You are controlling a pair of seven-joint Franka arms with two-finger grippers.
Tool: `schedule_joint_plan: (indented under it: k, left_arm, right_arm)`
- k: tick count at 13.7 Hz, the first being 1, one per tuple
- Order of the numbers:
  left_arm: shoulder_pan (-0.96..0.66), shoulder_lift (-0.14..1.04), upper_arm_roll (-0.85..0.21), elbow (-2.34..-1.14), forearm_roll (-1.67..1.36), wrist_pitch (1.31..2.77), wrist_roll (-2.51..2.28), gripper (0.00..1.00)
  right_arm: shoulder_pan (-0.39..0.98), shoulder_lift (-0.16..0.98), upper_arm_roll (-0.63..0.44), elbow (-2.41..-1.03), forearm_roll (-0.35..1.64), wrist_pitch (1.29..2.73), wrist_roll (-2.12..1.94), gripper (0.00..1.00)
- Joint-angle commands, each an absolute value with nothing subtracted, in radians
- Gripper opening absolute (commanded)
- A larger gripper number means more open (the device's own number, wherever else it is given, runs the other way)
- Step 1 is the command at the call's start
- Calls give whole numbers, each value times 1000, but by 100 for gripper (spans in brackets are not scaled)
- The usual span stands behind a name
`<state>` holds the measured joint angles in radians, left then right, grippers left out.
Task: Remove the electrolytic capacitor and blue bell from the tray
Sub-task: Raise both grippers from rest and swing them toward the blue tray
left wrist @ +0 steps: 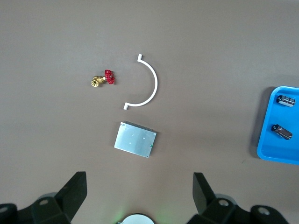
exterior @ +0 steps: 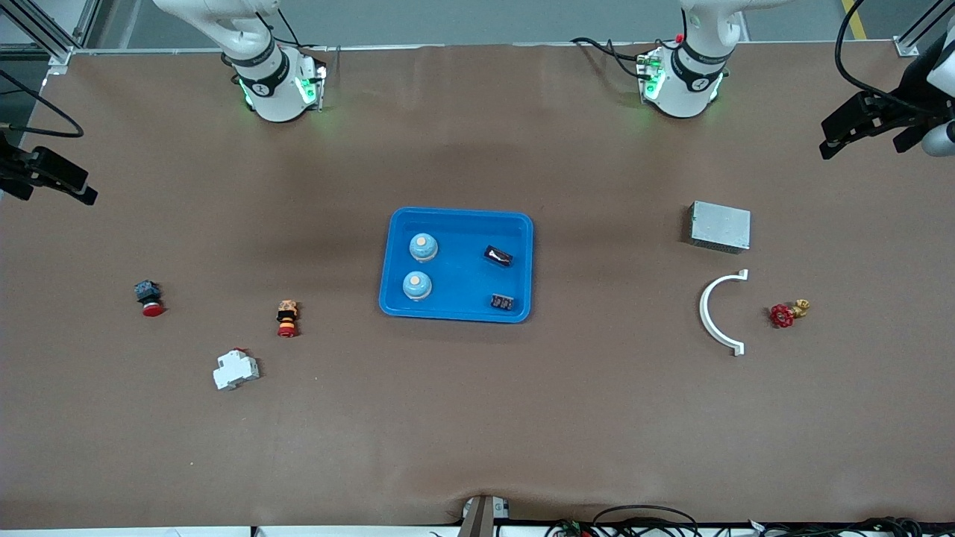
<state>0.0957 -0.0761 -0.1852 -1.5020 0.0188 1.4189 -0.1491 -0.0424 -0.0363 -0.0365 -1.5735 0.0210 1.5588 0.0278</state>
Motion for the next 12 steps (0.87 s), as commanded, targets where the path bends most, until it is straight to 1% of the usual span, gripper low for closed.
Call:
schedule_joint_plan:
  k: [1,12]
  left_arm:
    - [97,-72,-184,-1485,-2,1410,-123,100]
    - [100,-51,-183,-1492,2,1410,-127,100]
  right_arm:
    - [-57,-37,-25,-1536,17,1548,15,100]
    - [-57,-28,-25,-1537,17,1558,14,100]
